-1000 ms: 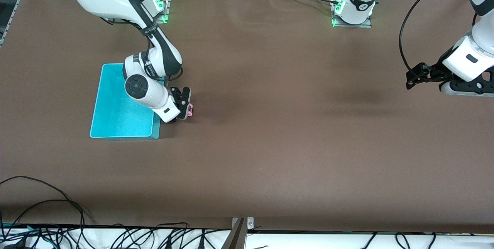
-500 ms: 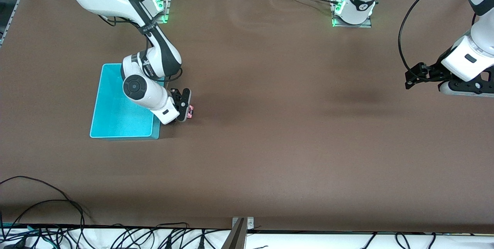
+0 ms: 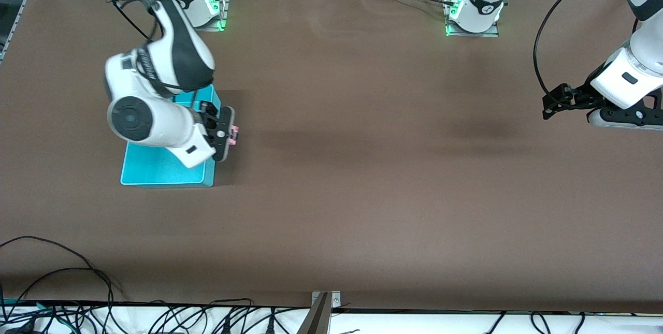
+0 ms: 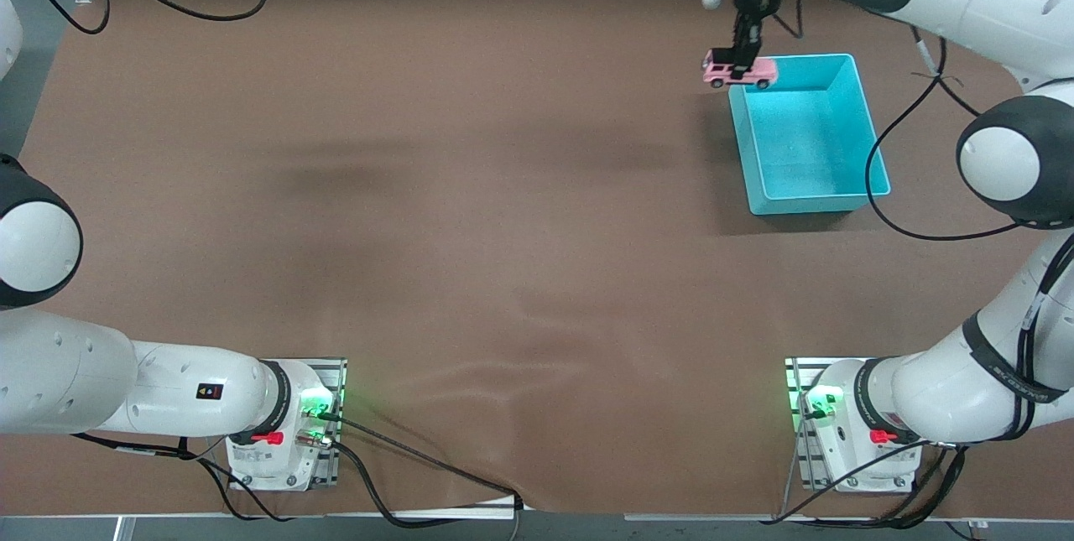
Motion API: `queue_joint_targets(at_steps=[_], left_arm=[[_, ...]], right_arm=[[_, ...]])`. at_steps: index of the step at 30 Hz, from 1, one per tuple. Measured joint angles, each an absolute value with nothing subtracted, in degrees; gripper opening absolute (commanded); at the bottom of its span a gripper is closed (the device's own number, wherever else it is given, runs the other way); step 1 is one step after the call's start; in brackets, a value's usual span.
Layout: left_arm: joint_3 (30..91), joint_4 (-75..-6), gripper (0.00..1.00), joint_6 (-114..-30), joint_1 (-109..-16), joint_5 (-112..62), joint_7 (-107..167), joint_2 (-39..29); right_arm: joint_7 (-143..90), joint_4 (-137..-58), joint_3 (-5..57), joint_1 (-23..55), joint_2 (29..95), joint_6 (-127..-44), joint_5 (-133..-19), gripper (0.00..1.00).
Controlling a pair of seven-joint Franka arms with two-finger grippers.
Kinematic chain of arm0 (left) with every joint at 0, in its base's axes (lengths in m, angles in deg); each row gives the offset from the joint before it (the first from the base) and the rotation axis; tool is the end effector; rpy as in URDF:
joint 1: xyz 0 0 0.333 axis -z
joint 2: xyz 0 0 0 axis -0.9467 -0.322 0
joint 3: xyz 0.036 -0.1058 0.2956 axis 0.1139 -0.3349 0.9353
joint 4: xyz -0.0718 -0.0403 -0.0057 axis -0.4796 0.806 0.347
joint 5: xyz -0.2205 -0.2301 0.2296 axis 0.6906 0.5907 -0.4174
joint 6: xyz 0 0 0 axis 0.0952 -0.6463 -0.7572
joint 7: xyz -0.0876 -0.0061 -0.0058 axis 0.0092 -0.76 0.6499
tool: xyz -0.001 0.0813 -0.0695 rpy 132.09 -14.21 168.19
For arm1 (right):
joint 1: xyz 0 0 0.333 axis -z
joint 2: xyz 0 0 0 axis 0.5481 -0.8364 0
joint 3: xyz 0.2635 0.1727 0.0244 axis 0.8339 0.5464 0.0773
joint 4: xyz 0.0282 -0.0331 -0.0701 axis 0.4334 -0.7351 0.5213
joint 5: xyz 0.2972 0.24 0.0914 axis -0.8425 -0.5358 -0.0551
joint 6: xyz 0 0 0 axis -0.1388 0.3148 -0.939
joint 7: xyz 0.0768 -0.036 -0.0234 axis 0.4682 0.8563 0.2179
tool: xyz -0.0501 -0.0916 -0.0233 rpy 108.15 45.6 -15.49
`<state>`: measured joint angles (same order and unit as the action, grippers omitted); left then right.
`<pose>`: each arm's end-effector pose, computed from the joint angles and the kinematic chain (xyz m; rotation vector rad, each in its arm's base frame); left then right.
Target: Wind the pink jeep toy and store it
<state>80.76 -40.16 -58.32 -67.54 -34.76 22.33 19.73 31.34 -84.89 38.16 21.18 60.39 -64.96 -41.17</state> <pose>0.5725 -0.0159 0.5553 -3.1258 0.0922 -0.0618 0.6179 0.2030 0.3938 -2.2362 -1.8917 0.3392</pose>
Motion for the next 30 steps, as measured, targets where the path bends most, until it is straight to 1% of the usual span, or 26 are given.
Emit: queue_joint_targets(at_steps=[8, 14, 19, 24, 30], left_arm=[[80.76, -40.16, 1.00, -58.32, -67.54, -34.76, 22.33, 19.73], [80.75, -40.16, 1.00, -58.32, -67.52, -34.76, 22.33, 19.73], [80.67, -40.16, 1.00, -58.32, -67.40, -34.76, 22.33, 19.73], [80.66, -40.16, 1.00, -58.32, -67.37, -34.76, 22.33, 19.73], [80.68, -40.16, 1.00, -58.32, -67.37, -34.76, 22.33, 19.73]], right_arm=[[45.96, -83.89, 37.67, 30.80, 62.11, -57.40, -42.64, 0.24], [53.44, -87.24, 37.37, 35.23, 61.75, -57.12, -42.98, 0.24], [55.93, -92.00, 36.93, 35.64, 61.50, -60.40, -42.99, 0.24], [56.55, -97.86, 36.66, 35.61, 62.09, -65.56, -42.99, 0.24], [57.22, -108.67, 36.57, 35.61, 65.41, -74.42, -42.99, 0.24]])
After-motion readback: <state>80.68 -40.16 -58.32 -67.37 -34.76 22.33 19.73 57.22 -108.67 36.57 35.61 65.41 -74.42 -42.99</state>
